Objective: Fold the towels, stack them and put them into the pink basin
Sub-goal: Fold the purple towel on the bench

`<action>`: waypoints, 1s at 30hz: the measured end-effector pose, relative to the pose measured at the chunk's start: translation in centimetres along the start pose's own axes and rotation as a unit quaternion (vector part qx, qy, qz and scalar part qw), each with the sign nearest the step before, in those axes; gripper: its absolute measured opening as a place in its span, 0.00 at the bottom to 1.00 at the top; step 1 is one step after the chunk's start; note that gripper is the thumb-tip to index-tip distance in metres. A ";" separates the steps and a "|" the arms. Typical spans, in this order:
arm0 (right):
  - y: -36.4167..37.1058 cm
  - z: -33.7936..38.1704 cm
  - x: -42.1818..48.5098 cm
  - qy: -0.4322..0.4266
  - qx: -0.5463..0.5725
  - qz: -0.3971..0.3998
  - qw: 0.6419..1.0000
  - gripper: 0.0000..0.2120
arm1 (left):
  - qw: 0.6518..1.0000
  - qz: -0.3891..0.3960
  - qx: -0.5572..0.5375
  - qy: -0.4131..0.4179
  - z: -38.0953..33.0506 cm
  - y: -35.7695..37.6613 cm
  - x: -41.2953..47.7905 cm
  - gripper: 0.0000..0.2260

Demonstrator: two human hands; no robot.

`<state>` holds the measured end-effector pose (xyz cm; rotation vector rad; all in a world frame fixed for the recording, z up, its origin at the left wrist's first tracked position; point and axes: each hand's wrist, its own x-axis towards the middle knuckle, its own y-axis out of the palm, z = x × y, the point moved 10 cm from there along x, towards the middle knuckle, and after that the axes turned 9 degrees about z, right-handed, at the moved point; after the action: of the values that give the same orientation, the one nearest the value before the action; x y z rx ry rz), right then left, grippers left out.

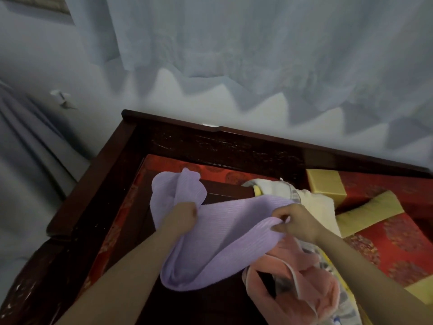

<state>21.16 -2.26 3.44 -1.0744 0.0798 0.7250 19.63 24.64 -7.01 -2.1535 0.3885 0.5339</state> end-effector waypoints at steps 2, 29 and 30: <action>0.5 0.8 0.9 -0.012 0.024 -0.001 1.000 0.14 | 0.997 -0.061 -0.006 0.045 -2.6 -1.2 2.9 0.09; 1.4 10.9 5.5 -0.186 0.301 -0.067 0.933 0.07 | 0.791 0.043 -0.596 0.132 -5.8 -2.3 -5.1 0.12; 1.6 11.2 5.3 -0.192 0.306 -0.065 0.930 0.07 | 0.783 0.050 -0.607 0.128 -5.6 -2.0 -5.7 0.13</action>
<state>21.19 10.08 5.65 -0.3274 -0.0972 0.7121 17.00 21.78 0.23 -3.5091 0.3302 0.6327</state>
